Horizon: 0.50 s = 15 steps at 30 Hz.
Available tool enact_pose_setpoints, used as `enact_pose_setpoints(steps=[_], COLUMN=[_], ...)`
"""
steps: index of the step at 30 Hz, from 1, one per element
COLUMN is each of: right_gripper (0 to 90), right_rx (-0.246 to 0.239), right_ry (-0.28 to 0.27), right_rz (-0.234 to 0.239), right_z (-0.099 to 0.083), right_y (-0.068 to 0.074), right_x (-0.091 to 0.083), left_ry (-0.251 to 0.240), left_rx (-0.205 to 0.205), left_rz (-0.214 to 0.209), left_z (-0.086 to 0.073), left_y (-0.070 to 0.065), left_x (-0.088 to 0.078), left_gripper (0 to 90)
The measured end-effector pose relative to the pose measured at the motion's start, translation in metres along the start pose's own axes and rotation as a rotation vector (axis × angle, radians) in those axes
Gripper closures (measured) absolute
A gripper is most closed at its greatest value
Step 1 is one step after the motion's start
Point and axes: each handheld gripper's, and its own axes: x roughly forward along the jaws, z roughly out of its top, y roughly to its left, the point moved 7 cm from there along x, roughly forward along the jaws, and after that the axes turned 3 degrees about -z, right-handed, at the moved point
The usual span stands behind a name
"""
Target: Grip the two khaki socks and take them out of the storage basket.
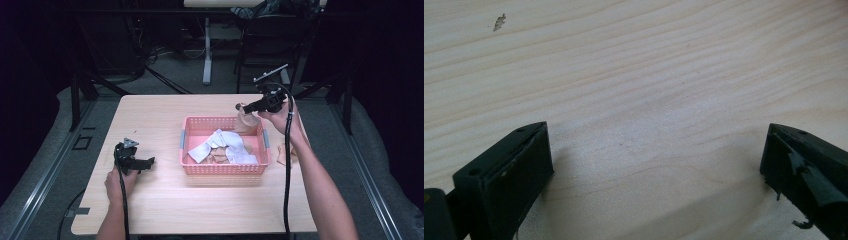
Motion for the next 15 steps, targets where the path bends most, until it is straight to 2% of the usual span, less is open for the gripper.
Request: enact_pose_setpoints(steps=[8, 15], right_gripper=[79.9, 79.9], right_rx=[0.016, 0.010], right_ry=[-0.033, -0.047], right_rz=[0.001, -0.003], right_z=[0.006, 0.011], right_y=[-0.003, -0.003], right_x=[-0.013, -0.024], left_ry=[0.000, 0.000], left_rx=[0.000, 0.000], left_rz=[0.000, 0.000], left_z=[0.000, 0.000], left_y=[0.000, 0.000], left_x=[0.000, 0.000], left_gripper=[0.1, 0.0])
